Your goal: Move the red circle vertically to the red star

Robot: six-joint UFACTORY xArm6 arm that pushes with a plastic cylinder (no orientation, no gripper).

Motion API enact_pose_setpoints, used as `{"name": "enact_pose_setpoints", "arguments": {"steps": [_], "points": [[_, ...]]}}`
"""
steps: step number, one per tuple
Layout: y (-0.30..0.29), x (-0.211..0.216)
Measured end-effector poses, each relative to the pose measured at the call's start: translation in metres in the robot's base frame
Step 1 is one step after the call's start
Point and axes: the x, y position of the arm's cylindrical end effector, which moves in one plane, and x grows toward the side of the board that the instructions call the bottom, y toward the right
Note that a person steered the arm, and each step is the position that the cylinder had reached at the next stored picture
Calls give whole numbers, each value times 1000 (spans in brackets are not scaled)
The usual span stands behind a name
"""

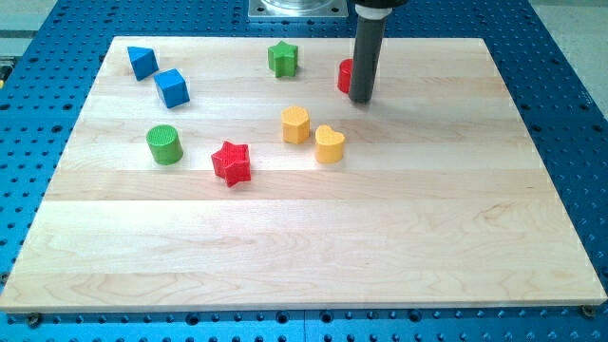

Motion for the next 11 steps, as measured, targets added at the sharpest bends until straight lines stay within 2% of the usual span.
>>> {"name": "enact_pose_setpoints", "arguments": {"steps": [1, 2, 3, 4, 5, 6, 7, 8, 9, 10, 11], "points": [[40, -6], [64, -47], [26, -48], [-67, 9], [-111, 66], [-87, 27], [-45, 24], [-43, -18], [-103, -14], [-163, 61], [-137, 74]]}}
